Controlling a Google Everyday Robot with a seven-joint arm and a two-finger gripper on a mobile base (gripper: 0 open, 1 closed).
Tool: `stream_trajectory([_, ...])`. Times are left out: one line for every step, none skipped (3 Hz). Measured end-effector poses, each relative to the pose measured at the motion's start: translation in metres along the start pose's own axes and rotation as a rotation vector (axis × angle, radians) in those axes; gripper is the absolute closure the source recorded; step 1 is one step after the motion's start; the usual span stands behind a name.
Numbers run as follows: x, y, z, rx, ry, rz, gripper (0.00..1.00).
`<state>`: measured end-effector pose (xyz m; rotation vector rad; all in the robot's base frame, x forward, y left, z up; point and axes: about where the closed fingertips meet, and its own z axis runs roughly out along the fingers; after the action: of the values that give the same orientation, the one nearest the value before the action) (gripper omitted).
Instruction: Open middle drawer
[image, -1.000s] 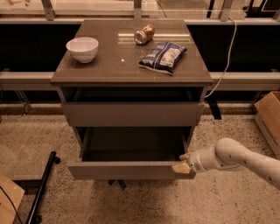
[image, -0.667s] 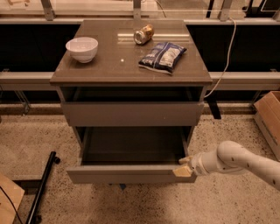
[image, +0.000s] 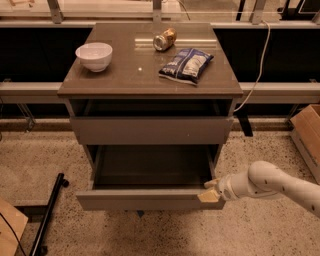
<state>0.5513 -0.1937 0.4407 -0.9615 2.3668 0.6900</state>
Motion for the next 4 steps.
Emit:
stream_trajectory([-0.001,0.002,0.002,-0.012,0.015,-0.006,0.58])
stream_trajectory([-0.001,0.002,0.002,-0.012,0.016,-0.006,0.34])
stream_trajectory([0.021,0.017,-0.004,-0.051,0.056,0.022,0.11])
stream_trajectory([0.021,0.017,-0.005,-0.051,0.056,0.022,0.00])
